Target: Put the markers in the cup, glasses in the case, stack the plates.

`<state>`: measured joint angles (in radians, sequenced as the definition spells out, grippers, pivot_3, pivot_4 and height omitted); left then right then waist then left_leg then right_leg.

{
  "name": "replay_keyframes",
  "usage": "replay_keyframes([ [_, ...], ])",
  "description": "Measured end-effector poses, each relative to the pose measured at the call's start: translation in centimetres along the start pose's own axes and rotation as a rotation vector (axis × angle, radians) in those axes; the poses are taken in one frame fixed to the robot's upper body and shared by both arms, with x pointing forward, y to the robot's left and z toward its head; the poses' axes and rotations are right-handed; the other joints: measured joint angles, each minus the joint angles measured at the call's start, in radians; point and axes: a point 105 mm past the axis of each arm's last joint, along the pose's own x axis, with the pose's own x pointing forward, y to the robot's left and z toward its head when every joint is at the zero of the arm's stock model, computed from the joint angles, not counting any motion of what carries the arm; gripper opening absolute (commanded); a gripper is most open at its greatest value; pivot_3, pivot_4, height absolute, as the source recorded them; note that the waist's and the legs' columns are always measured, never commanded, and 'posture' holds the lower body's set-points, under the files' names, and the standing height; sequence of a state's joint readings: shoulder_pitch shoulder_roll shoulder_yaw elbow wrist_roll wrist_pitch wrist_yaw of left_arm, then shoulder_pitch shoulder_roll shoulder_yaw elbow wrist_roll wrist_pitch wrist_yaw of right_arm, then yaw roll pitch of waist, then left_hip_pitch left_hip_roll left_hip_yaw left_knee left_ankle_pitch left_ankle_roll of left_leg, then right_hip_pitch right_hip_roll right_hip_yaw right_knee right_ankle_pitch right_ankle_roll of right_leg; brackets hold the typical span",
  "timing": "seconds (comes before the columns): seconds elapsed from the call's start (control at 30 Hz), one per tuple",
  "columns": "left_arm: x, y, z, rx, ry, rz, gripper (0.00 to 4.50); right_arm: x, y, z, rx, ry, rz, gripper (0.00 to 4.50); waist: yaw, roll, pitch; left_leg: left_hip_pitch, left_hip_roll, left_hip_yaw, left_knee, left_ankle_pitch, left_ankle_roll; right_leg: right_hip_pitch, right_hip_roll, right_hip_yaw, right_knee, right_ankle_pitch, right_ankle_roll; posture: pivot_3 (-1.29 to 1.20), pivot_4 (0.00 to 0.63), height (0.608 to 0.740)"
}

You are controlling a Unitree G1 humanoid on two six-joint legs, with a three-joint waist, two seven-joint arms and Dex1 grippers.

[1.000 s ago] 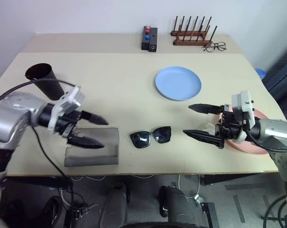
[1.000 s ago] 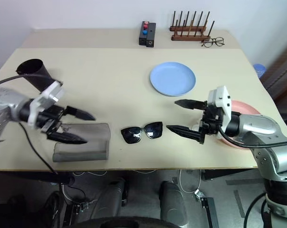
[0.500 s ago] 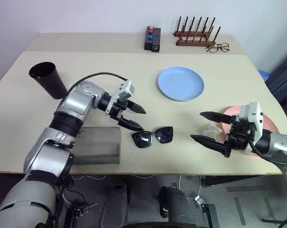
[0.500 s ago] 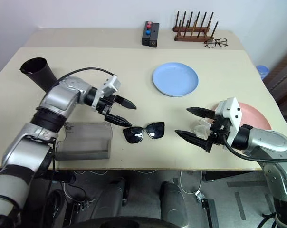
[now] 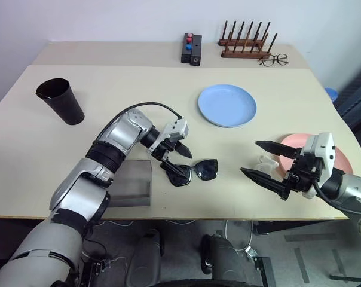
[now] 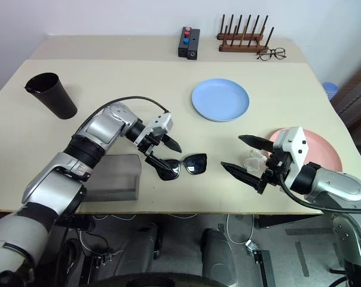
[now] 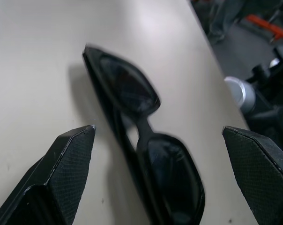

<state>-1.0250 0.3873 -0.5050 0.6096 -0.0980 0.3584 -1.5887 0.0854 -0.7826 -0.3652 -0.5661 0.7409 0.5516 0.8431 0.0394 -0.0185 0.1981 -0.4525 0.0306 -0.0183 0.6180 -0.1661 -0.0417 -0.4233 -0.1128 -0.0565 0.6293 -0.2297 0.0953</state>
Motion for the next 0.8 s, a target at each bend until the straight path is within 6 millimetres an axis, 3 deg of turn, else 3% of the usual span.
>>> replay_keyframes([
  [0.4, 1.5, -0.3, -0.4, -0.035, 0.051, -0.013, 4.48, 0.1, -0.2, 0.4, -0.027, -0.011, 0.001, 4.5, -0.001, 0.0, 0.0, 0.0, 0.0, 0.0, 0.001, -0.001, 0.001, 0.0, 0.0, 0.0, 0.0, 0.0, 0.0, 0.0, 0.15, 0.74],
  [0.5, 1.6, -0.1, -0.5, -0.047, 0.06, 0.0, 3.75, 0.2, -0.2, 0.5, -0.03, -0.012, 0.001, 4.5, -0.001, 0.0, 0.0, -0.001, 0.0, 0.0, 0.002, -0.001, 0.001, 0.0, 0.0, 0.0, 0.0, 0.0, 0.0, 0.0, 0.15, 0.74],
  [0.53, 1.6, -0.1, -0.6, -0.053, 0.063, 0.004, 3.27, 0.2, -0.2, 0.5, -0.032, -0.014, 0.0, 4.5, -0.001, 0.0, 0.0, -0.001, 0.0, 0.0, 0.002, -0.001, 0.001, 0.0, 0.0, 0.0, 0.0, 0.0, 0.0, 0.0, 0.15, 0.74],
  [0.8, 1.7, 0.1, -0.7, -0.055, 0.078, 0.021, 3.27, 0.3, -0.4, 0.7, -0.042, -0.017, -0.01, 4.5, -0.001, 0.0, 0.0, -0.001, 0.0, 0.0, 0.002, -0.001, 0.001, 0.0, 0.0, 0.0, 0.0, 0.0, 0.0, 0.0, 0.15, 0.74],
])
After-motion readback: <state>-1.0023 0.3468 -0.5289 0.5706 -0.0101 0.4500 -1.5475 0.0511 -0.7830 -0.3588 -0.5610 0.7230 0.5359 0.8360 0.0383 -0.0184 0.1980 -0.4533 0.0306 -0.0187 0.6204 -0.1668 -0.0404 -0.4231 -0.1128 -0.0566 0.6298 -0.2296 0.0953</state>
